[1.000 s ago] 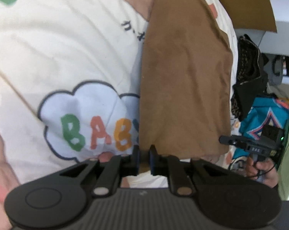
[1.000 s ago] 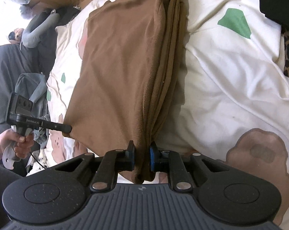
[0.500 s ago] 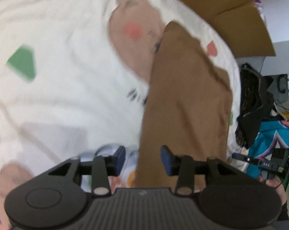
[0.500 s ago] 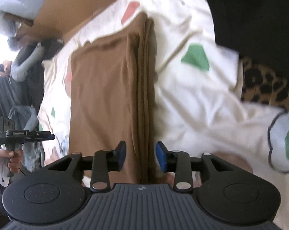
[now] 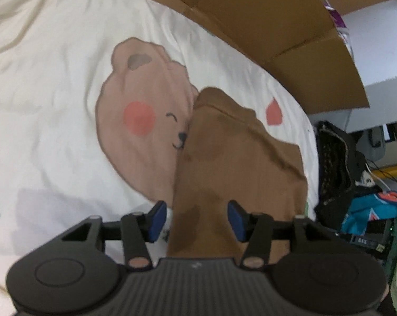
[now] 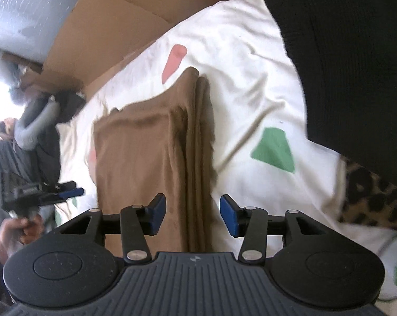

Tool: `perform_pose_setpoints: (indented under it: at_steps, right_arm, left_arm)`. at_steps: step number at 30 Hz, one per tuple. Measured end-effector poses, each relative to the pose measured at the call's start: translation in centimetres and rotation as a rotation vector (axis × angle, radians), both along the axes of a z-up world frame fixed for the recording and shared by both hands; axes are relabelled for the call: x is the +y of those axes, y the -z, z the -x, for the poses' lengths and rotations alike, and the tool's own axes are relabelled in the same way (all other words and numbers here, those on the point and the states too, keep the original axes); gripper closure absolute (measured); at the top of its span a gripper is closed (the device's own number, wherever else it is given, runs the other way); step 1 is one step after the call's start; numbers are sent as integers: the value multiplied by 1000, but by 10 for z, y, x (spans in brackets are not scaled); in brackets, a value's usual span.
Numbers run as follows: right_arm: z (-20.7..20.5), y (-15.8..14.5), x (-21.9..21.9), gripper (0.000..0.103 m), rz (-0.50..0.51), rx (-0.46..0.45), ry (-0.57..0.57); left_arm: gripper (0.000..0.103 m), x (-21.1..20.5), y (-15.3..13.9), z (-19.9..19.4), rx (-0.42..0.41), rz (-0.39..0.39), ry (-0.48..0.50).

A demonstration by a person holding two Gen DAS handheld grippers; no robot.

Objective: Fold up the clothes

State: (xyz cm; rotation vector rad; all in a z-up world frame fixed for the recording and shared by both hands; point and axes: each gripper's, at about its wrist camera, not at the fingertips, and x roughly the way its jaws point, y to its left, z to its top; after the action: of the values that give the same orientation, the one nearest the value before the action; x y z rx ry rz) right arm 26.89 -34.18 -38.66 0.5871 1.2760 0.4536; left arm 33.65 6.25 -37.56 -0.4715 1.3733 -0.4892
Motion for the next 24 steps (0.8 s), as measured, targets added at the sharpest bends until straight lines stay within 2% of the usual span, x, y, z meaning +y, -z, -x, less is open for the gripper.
perform_pose_setpoints:
  at_steps: [5, 12, 17, 24]
  right_arm:
    - [-18, 17, 4, 39, -37, -19, 31]
    - [-41, 40, 14, 37, -82, -15, 36]
    - [-48, 43, 23, 31, -103, -22, 21]
    - [-66, 53, 23, 32, -111, -17, 46]
  left_arm:
    - [49, -9, 5, -11, -22, 15, 3]
    - [48, -20, 17, -28, -15, 23, -9]
    - [48, -32, 20, -35, -25, 8, 25]
    - [47, -35, 28, -39, -20, 6, 36]
